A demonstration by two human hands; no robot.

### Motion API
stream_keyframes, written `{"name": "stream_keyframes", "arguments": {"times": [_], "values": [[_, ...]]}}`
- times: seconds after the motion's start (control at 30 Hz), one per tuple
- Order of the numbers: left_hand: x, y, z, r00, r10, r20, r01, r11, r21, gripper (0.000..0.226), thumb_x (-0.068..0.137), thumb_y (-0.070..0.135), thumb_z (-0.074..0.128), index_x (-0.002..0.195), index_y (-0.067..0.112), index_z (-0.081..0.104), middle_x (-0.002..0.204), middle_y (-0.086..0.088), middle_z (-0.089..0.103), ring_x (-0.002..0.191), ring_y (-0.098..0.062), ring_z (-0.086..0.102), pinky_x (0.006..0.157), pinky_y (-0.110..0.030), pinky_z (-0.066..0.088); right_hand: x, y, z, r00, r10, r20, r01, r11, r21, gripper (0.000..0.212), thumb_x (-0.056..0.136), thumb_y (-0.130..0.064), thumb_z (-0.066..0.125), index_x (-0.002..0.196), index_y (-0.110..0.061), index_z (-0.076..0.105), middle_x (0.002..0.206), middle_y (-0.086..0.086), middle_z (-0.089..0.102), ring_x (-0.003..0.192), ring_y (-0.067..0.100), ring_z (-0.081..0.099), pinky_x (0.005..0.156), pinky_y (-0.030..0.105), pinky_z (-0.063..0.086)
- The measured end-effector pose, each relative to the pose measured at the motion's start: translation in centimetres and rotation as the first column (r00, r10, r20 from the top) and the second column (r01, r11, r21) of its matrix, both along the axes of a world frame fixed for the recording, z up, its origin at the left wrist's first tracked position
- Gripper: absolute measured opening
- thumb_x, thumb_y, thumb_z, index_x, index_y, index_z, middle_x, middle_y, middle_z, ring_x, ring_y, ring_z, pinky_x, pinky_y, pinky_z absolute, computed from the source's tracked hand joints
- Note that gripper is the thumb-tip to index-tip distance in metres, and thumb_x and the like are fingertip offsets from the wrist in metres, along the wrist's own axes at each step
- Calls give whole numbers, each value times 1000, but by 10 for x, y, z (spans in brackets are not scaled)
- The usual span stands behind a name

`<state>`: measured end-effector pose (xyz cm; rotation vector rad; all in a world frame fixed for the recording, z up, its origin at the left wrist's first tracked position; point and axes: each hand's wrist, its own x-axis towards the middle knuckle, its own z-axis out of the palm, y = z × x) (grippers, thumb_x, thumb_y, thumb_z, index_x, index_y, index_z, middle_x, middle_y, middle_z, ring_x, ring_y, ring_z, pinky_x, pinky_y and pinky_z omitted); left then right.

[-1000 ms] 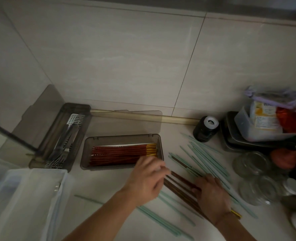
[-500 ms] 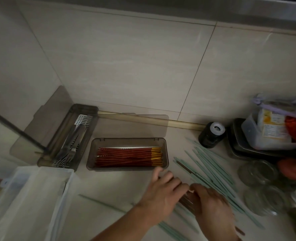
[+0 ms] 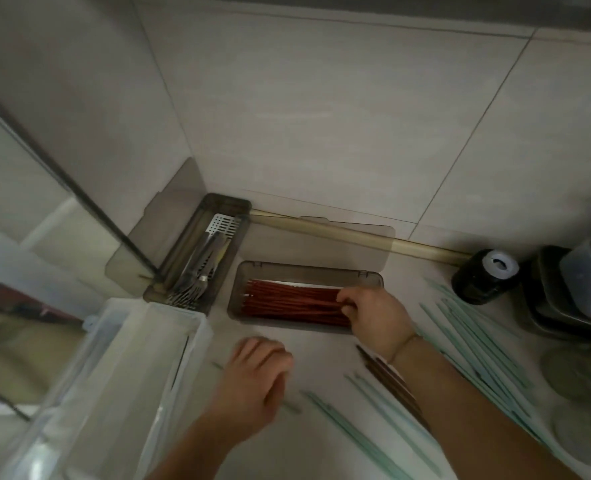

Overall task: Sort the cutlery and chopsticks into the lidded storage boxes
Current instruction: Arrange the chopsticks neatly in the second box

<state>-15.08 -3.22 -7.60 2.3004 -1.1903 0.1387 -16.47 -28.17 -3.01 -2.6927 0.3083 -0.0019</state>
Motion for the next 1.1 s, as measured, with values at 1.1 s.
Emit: {"name": "stream_keyframes", "arguments": {"times": [1.1], "values": [[74, -117, 42, 921, 22, -390, 106, 947, 304, 24, 90, 9, 59, 96, 31, 69, 108, 8, 62, 95, -10, 58, 87, -32, 51, -158, 61, -50, 968, 83, 237, 41, 878, -476, 17, 63, -21, 58, 47, -24, 54, 49, -4, 50, 41, 17, 52, 36, 23, 38]]}}
